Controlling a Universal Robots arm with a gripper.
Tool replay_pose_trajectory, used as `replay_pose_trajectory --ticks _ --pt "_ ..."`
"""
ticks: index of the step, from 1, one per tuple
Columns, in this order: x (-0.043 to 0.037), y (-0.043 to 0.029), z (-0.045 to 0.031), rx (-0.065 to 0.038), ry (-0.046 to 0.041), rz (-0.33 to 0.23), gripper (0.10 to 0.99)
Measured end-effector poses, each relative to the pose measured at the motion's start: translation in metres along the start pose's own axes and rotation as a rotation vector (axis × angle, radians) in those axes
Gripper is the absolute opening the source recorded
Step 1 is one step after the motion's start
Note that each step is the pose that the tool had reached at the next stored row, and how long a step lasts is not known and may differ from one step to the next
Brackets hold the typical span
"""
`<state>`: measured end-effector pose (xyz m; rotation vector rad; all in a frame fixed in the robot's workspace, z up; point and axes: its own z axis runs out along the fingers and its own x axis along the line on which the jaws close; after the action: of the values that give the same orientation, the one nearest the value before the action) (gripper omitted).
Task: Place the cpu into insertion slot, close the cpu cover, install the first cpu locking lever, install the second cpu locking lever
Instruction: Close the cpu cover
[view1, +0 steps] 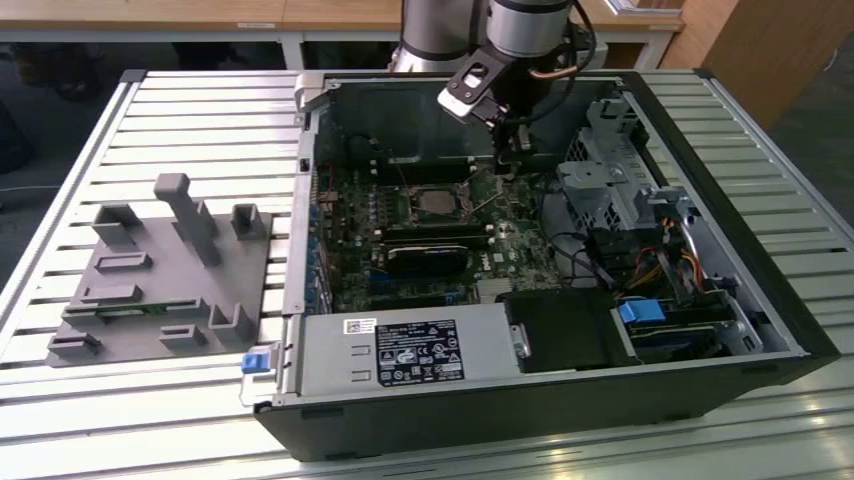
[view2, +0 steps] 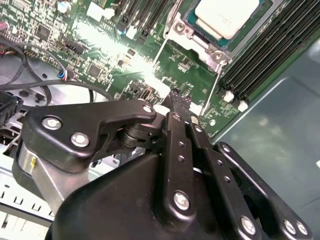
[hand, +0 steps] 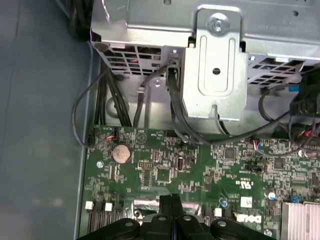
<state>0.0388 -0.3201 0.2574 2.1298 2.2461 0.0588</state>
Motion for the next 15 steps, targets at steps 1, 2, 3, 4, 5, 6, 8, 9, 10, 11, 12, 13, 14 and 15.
replay_pose_trajectory --ticks 1,2,3,4,5,6,8,9,10,11,12,13,14,15 --pt "0.0003 0.003 0.0008 0.001 0.0001 -0.001 0.11" --pt "0.0005 0.0041 0.001 0.001 0.0001 -0.001 0.11" --pt "0.0007 0.0052 0.0013 0.001 0.0001 -0.001 0.11" --pt "0.0008 0.0064 0.0015 0.002 0.0001 -0.001 0.11" --pt "0.001 0.0075 0.0017 0.002 0.0002 -0.002 0.11" --pt "0.0011 0.009 0.0019 0.003 0.0002 -0.002 0.11" --pt "0.0015 0.0117 0.0023 0.004 0.0004 -0.002 0.11" --pt "0.0017 0.0127 0.0026 0.004 0.0004 -0.002 0.11" --pt "0.0018 0.0138 0.0029 0.004 0.0005 -0.002 0.11" --pt "0.0019 0.0149 0.0032 0.005 0.0006 -0.002 0.11" --pt "0.0019 0.0159 0.0036 0.006 0.0006 -0.002 0.11" --pt "0.0019 0.0169 0.004 0.007 0.0005 -0.002 0.11" --pt "0.0018 0.0179 0.0046 0.008 0.0007 -0.002 0.11" --pt "0.0018 0.0186 0.0053 0.009 0.0008 -0.002 0.11"
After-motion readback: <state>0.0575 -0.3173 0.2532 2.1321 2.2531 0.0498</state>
